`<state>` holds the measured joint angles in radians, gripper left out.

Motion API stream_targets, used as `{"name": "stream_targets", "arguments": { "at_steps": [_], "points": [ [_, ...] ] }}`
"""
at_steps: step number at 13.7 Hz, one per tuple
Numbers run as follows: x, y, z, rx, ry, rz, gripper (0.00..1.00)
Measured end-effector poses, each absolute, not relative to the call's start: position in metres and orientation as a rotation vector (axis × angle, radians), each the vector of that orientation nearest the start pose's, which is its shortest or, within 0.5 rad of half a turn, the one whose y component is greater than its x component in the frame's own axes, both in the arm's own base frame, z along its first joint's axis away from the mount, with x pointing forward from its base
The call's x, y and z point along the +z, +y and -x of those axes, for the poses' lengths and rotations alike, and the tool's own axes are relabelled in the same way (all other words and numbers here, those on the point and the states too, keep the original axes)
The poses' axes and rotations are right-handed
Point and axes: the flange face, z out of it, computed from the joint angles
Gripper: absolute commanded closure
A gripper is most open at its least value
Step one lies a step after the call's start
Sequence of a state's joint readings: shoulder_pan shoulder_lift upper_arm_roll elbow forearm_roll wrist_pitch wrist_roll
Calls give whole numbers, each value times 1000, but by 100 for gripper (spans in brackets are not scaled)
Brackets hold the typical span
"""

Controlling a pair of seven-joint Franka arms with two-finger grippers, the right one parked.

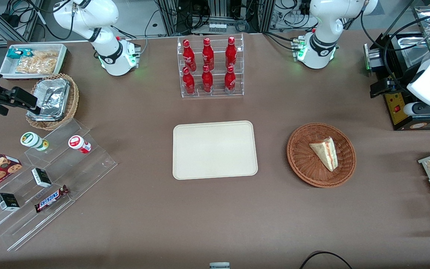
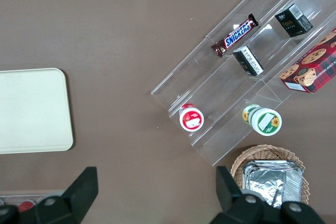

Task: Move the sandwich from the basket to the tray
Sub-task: 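Move the left gripper down over the wrapped sandwich in the wicker basket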

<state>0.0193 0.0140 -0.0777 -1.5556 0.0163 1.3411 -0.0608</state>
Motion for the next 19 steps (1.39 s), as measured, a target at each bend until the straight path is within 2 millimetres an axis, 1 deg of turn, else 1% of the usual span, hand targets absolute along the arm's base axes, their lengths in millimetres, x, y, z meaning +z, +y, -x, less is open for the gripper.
{"name": "stream_targets", "arguments": {
  "at_steps": [3,4,5,7,9,11,13,16,17,19],
  "points": [
    [605,-35,-533,350,55,3108,0],
    [599,-36,-534,369,61,3108,0],
    [588,-36,-536,395,64,3105,0],
    [556,-36,-544,413,68,3105,0],
    [513,-37,-549,417,70,3105,0],
    [468,-40,-549,387,80,3109,0],
    [430,-44,-545,336,89,3116,0],
    [379,-44,-537,214,77,3130,0],
    [364,-43,-532,179,40,3134,0],
    [342,-43,-524,120,-76,3136,0]
  ]
}}
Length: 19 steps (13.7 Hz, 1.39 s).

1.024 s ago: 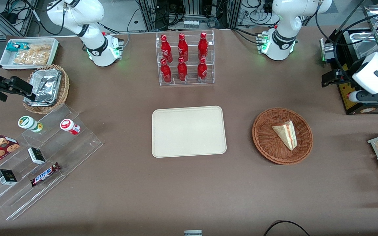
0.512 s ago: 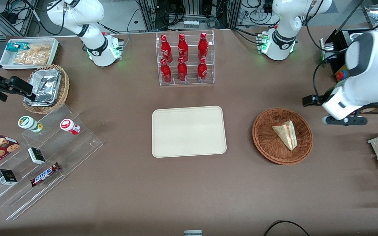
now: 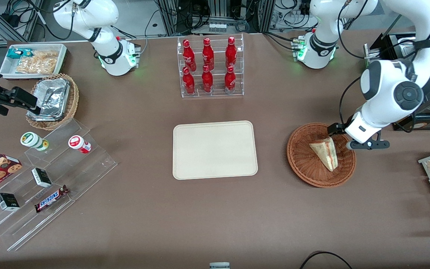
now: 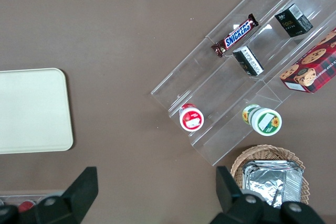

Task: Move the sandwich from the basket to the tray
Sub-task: 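Move the left gripper down over the wrapped sandwich in the wicker basket, then lower the open left gripper around the sandwich and close it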

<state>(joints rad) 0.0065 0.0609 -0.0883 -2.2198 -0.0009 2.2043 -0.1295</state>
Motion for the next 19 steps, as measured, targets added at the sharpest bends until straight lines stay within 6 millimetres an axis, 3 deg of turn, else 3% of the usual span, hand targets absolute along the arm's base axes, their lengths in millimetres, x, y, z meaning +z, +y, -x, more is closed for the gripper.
{"name": "stream_targets", "arguments": {
  "at_steps": [6,9,17,18,19],
  "points": [
    [318,-59,-516,-11,-612,3093,0],
    [307,-68,-517,-27,-796,3058,0],
    [271,-66,-521,0,-955,3034,0],
    [263,-66,-521,3,-961,3035,5],
    [255,-66,-521,11,-964,3034,35]
  ]
}}
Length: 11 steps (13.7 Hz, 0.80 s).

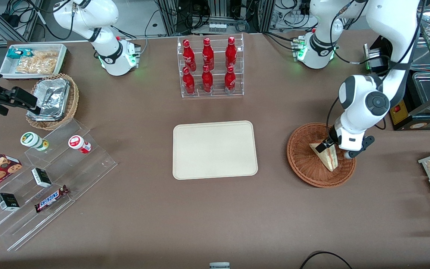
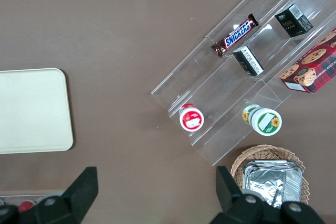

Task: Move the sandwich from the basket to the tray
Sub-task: 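Lower the open left gripper around the sandwich and close it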

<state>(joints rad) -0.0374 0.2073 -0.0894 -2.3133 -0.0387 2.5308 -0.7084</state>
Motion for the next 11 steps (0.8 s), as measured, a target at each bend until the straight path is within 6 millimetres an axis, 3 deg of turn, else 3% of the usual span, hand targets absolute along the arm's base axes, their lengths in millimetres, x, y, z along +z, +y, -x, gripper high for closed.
{"name": "stream_targets", "arguments": {
  "at_steps": [1,2,3,8,11],
  "points": [
    [249,-66,-521,19,-965,3032,67],
    [245,-66,-521,28,-965,3030,87],
    [244,-66,-520,31,-964,3029,93],
    [249,-76,-522,22,-815,3075,99],
    [265,-90,-526,139,-628,3092,99]
  ]
}}
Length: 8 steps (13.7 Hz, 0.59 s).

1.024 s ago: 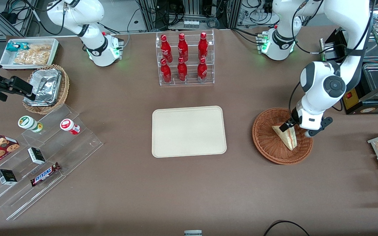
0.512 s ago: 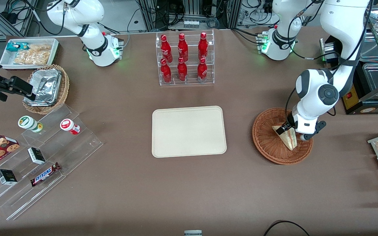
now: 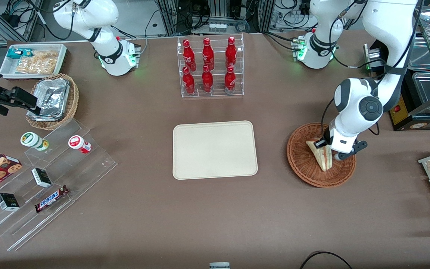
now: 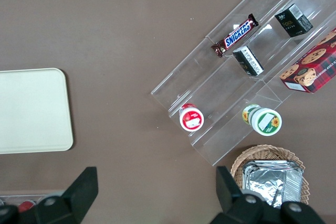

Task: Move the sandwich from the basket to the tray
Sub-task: 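Lift the sandwich with the left gripper and carry it over the cream tray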

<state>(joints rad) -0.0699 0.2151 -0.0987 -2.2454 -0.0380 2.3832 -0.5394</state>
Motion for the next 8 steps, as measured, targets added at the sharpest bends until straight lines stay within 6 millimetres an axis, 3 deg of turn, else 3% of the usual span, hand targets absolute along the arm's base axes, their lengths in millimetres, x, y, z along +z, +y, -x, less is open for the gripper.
{"name": "stream_targets", "arguments": {
  "at_steps": [2,4,8],
  "points": [
    [291,-111,-535,251,-487,3092,99],
    [314,-150,-541,262,-362,3108,99],
    [315,-245,-537,240,-152,3136,100]
  ]
}}
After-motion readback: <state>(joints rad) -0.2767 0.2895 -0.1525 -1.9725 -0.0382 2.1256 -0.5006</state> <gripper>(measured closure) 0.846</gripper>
